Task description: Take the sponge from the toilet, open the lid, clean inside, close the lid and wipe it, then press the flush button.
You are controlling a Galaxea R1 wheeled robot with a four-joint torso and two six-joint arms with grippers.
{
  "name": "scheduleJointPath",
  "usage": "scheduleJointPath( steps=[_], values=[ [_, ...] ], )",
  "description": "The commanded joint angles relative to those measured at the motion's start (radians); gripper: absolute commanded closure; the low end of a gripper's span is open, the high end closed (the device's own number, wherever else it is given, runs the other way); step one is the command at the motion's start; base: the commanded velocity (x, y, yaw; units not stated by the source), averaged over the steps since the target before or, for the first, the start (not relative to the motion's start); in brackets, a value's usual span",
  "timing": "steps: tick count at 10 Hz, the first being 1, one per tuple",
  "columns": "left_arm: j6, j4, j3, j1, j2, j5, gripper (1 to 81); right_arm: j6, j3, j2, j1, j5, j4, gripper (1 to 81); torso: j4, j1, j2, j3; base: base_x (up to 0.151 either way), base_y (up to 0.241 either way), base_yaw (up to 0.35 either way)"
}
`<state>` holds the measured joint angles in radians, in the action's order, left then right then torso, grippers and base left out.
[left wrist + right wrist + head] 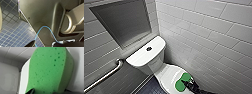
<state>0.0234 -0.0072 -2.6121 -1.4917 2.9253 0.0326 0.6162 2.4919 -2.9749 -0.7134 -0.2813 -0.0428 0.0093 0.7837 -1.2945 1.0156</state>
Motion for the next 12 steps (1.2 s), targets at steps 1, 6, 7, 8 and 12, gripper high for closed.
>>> scheduleJointPath(
  steps=[1,6,7,8,12],
  values=[
    [-0.002,-0.011,0.003,-0.020,-0.007,-0.080,1.0,0.004,0.013,-0.005,0.033,0.145,-0.002,1.0,0.000,0.000,0.000,0.000,0.000,0.000,0.000],
    [-0.002,-0.010,0.004,-0.022,-0.007,-0.086,1.0,0.003,0.022,-0.002,-0.028,0.097,0.056,1.0,0.000,0.000,0.000,0.008,0.000,0.000,0.000],
    [-0.003,-0.010,0.003,-0.022,-0.006,-0.100,1.0,0.004,0.022,0.003,-0.041,0.094,0.080,1.0,0.000,0.000,0.000,0.008,0.000,0.000,0.000],
    [-0.003,-0.010,0.004,-0.022,-0.006,-0.102,1.0,0.004,0.022,0.008,-0.053,0.091,0.107,1.0,0.000,0.000,0.000,0.008,0.000,0.000,0.000],
    [-0.002,-0.010,0.007,-0.022,-0.003,-0.102,1.0,0.004,0.024,0.015,-0.087,0.050,0.182,1.0,0.000,0.000,0.000,0.008,0.000,0.000,0.000]
  ],
)
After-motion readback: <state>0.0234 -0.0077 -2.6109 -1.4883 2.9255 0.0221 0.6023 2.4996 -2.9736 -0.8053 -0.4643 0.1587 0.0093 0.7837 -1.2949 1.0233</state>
